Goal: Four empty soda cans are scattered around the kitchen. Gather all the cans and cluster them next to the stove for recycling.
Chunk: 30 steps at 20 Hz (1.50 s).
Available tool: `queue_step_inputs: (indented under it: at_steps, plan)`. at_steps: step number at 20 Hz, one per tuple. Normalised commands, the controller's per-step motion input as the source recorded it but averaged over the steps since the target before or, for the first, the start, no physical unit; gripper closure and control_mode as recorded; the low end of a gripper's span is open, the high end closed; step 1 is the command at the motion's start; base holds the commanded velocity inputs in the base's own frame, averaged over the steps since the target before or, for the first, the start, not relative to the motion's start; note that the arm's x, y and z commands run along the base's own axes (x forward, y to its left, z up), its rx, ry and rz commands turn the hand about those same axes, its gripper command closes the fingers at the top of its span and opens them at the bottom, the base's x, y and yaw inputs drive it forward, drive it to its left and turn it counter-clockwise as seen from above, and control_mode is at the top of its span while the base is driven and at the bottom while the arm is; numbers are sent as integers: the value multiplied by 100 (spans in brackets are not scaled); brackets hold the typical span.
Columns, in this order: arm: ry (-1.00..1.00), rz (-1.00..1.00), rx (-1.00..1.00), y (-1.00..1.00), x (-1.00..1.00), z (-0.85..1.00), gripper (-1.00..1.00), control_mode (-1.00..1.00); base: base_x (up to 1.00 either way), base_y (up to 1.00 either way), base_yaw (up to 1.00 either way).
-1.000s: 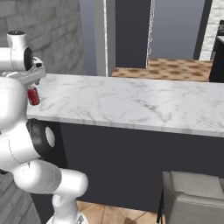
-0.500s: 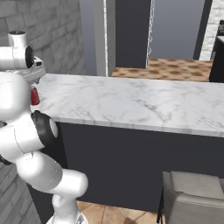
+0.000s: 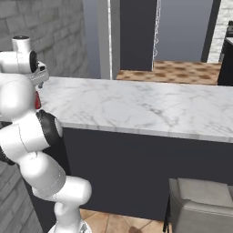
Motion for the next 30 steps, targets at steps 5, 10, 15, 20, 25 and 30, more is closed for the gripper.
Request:
queue_step_inputs:
  at_steps: [5, 10, 15, 20, 25, 30]
  plan:
    - [4, 3, 0, 0, 3, -2, -100, -100, 0, 0, 0]
    - [8, 3, 0, 1, 0, -5, -100, -100, 0, 0, 0]
    - [4, 3, 0, 2, 0, -7, -100, -100, 0, 0, 0]
    - [3, 3, 0, 3, 0, -10, -100, -100, 0, 0, 0]
    - [1, 2, 0, 4, 1, -12, -100, -100, 0, 0, 0]
    - [1, 1, 0, 8, 2, -14, -100, -100, 0, 0, 0]
